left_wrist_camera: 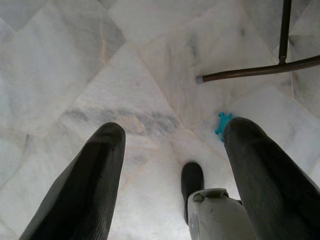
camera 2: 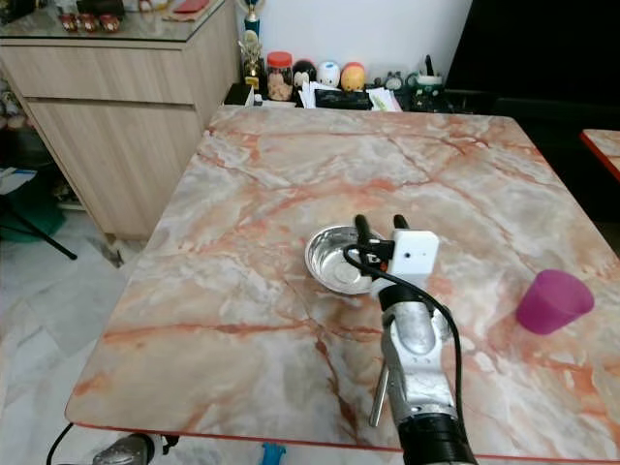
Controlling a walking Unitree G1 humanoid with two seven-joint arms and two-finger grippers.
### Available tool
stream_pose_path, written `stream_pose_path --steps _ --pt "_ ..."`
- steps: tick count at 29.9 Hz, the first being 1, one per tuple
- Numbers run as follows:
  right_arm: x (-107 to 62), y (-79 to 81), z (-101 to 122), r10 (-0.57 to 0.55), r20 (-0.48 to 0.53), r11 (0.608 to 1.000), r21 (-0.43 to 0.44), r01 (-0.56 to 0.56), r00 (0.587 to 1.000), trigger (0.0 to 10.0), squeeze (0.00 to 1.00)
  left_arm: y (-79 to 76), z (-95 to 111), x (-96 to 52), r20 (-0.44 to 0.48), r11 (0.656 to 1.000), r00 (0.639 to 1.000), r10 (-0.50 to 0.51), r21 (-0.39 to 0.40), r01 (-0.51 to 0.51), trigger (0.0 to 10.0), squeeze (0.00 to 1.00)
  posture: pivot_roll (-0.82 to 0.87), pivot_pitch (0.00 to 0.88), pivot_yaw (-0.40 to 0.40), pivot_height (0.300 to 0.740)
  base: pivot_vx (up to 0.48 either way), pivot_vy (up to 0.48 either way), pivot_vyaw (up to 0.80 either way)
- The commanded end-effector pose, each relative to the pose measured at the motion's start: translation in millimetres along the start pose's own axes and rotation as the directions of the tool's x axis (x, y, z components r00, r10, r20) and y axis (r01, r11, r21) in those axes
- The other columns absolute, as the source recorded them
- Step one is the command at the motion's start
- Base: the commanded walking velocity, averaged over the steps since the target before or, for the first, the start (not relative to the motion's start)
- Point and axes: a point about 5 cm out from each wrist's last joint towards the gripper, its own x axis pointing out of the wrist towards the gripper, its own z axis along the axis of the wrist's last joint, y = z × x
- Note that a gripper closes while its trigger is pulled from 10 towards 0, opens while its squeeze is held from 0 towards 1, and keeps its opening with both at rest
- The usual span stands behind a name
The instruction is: Setting the table
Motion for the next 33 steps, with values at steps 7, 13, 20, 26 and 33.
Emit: stream_pose_path --steps 7,13,20,26,33 --pt "3.0 -14.7 4.2 -0.095 -0.040 0.993 0.061 0.098 0.995 10.0 1.00 0.9 -5.9 -1.0 -0.025 1.000 1.000 0.003 0.006 -0.003 10.0 0.00 -0.02 0.000 -0.006 0.740 0.000 0.000 0.00" --pt "0.7 -21.1 -6.1 -0.142 -0.133 0.980 0.120 0.158 0.981 10.0 0.00 9.0 -16.0 -3.6 -0.054 0.999 0.998 0.034 -0.014 -0.035 10.0 0.00 -0.01 0.000 -0.006 0.740 0.000 0.000 0.00" --pt "2.0 -18.7 -19.3 -0.099 -0.269 0.964 0.211 0.159 0.958 10.0 0.00 7.0 -13.0 -2.7 -0.051 0.999 0.998 0.032 -0.016 -0.033 10.0 0.00 -0.01 0.000 -0.006 0.740 0.000 0.000 0.00" --pt "9.0 -17.0 -21.0 -0.063 -0.321 0.961 0.236 0.144 0.945 10.0 0.00 6.8 -12.3 -2.6 -0.048 0.999 0.998 0.031 -0.016 -0.032 10.0 0.00 -0.01 0.000 -0.009 0.740 0.000 0.000 0.00" --pt "13.0 -14.5 -19.5 -0.033 -0.332 0.958 0.260 0.125 0.943 10.0 0.00 6.7 -12.5 -2.6 -0.048 0.999 0.998 0.030 -0.016 -0.031 10.0 0.00 0.00 0.000 -0.010 0.740 0.000 0.000 0.00"
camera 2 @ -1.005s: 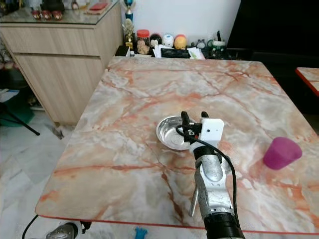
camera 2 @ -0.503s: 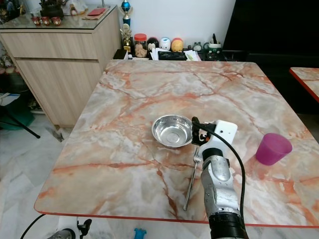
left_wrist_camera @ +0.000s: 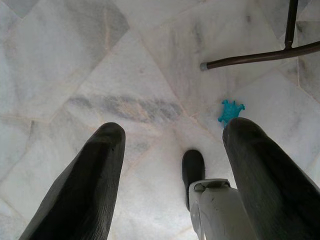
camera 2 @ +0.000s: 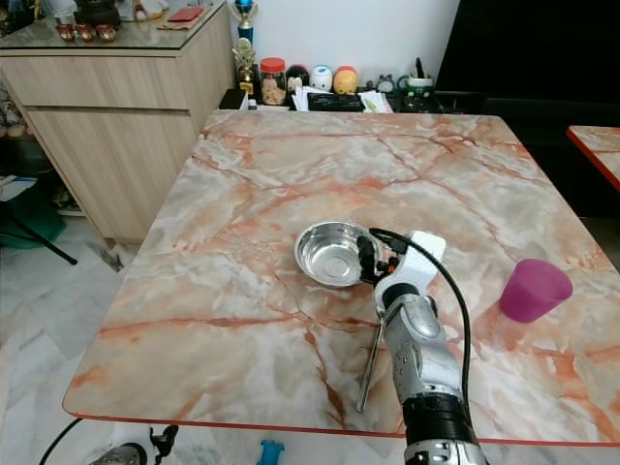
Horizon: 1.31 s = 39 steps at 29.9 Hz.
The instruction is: Setting the table
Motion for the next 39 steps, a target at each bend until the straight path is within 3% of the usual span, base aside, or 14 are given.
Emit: stream_pose_path --steps 1,18,38,39 --pt "2.5 0.5 4.8 0.007 -0.005 1.000 0.021 -0.007 1.000 10.0 0.00 1.5 -1.2 0.0 -0.013 1.000 1.000 0.010 -0.007 -0.011 10.0 0.00 0.00 0.000 -0.010 0.740 0.000 0.000 0.00" --pt "1.9 -5.5 -12.2 -0.005 -0.094 0.997 0.073 0.012 0.996 10.0 0.00 0.3 -2.1 -0.2 -0.015 1.000 1.000 0.004 0.004 -0.004 10.0 0.00 0.00 0.000 -0.008 0.740 0.000 0.000 0.00" --pt "4.7 -8.3 -17.6 0.000 -0.112 0.996 0.086 0.010 0.994 10.0 0.00 0.4 -2.6 -0.3 -0.015 1.000 1.000 0.006 0.008 -0.006 10.0 0.00 0.00 0.000 -0.008 0.740 0.000 0.000 0.00" --pt "5.0 -7.8 -17.2 0.005 -0.110 0.996 0.085 0.005 0.994 3.6 0.00 0.3 -2.6 -0.3 -0.015 1.000 1.000 0.006 0.008 -0.006 10.0 0.00 0.00 0.000 -0.009 0.740 0.000 0.000 0.00"
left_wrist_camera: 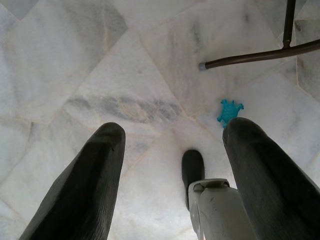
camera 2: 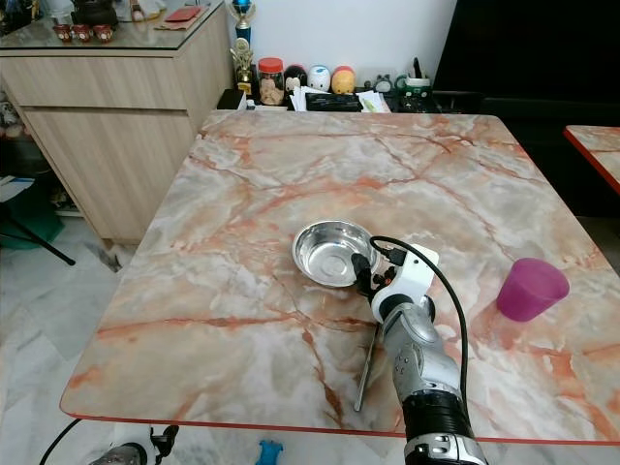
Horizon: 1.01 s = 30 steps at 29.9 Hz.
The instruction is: Setting the table
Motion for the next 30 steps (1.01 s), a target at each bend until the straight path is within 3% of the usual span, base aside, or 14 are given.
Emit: stream_pose_path --steps 1,3,4,5,30 --pt "1.9 0.5 1.4 0.001 -0.003 1.000 0.007 -0.001 1.000 3.6 0.00 0.7 -2.7 -0.3 -0.015 1.000 1.000 0.008 0.001 -0.008 10.0 0.00 0.00 0.000 -0.009 0.740 0.000 0.000 0.00" --pt "2.3 1.2 1.9 0.004 -0.001 1.000 0.007 -0.004 1.000 3.6 0.00 0.7 -2.7 -0.3 -0.015 1.000 1.000 0.009 0.000 -0.009 10.0 0.00 0.00 0.000 -0.009 0.740 0.000 0.000 0.00" --pt "2.5 1.4 2.2 0.004 -0.001 1.000 0.007 -0.004 1.000 5.4 0.00 0.8 -2.7 -0.3 -0.015 1.000 1.000 0.009 0.000 -0.009 10.0 0.00 0.00 0.000 -0.010 0.740 0.000 0.000 0.00" --pt "2.8 1.6 2.6 0.005 0.001 1.000 0.004 -0.005 1.000 10.0 0.00 1.0 -2.7 -0.3 -0.015 1.000 1.000 0.010 -0.001 -0.010 10.0 0.00 0.00 0.000 -0.010 0.740 0.000 0.000 0.00" --pt "7.5 11.1 9.6 0.043 0.026 0.998 0.035 -0.044 0.999 10.0 0.00 0.7 -2.3 -0.3 -0.010 1.000 1.000 0.009 -0.002 -0.009 10.0 0.00 0.00 0.000 -0.014 0.740 0.000 0.000 0.00"
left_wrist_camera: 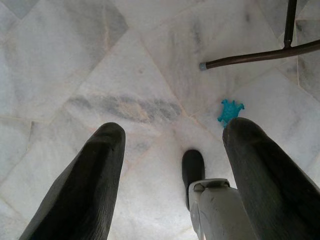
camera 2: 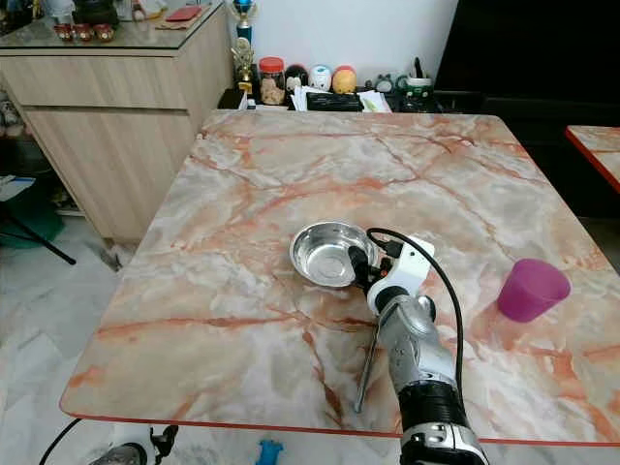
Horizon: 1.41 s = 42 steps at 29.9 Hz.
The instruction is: Setting the table
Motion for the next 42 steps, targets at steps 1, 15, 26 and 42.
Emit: stream_pose_path --steps 1,15,26,42 --pt "2.3 2.8 3.2 0.007 0.010 1.000 0.018 -0.007 1.000 10.0 0.00 0.5 -2.4 -0.3 -0.010 1.000 1.000 0.006 -0.002 -0.006 10.0 0.00 0.00 0.000 -0.013 0.740 0.000 0.000 0.00" --pt "6.3 10.6 4.0 0.046 0.000 0.999 0.029 -0.046 0.999 4.2 0.00 -1.4 -2.6 -0.3 -0.013 1.000 1.000 -0.002 0.005 0.002 10.0 0.00 0.01 0.000 -0.016 0.740 0.000 0.000 0.00" --pt "7.3 10.9 2.2 0.042 -0.012 0.999 0.029 -0.041 0.999 10.0 0.00 -2.1 -3.2 -0.4 -0.015 1.000 1.000 -0.005 0.004 0.005 10.0 0.00 0.01 0.000 -0.017 0.740 0.000 0.000 0.00" --pt "7.7 9.7 -1.6 0.037 -0.029 0.999 0.031 -0.036 0.999 10.0 0.00 -2.5 -3.9 -0.5 -0.017 1.000 1.000 -0.008 0.005 0.009 10.0 0.00 0.01 0.000 -0.016 0.740 0.000 0.000 0.00"
